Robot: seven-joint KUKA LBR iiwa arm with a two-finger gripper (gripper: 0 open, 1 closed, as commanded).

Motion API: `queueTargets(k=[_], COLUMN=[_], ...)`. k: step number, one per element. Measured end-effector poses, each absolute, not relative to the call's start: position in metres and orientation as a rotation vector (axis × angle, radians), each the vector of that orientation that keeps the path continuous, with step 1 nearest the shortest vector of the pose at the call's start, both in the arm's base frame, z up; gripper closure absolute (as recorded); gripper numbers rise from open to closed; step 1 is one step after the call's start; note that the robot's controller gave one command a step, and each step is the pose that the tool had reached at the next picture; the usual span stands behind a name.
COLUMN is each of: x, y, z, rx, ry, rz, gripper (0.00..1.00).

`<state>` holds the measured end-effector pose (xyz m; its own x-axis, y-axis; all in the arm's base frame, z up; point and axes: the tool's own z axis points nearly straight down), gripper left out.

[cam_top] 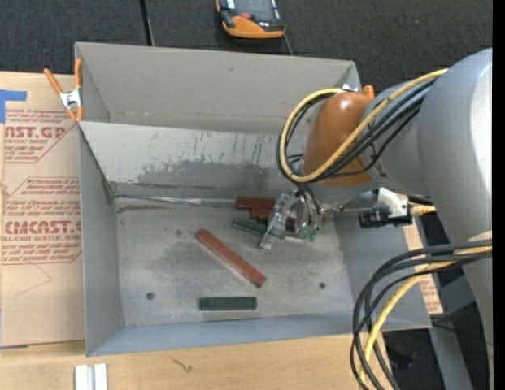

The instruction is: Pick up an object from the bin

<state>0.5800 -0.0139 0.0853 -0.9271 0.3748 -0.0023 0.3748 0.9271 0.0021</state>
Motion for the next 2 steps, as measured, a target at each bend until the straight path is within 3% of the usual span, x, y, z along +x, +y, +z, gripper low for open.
queueTargets(k=[2], x=[0.578], y=[-0.014], z=[0.109], rx=[0.601], ry=[3.090], rz=[-0.001], gripper=[1.00])
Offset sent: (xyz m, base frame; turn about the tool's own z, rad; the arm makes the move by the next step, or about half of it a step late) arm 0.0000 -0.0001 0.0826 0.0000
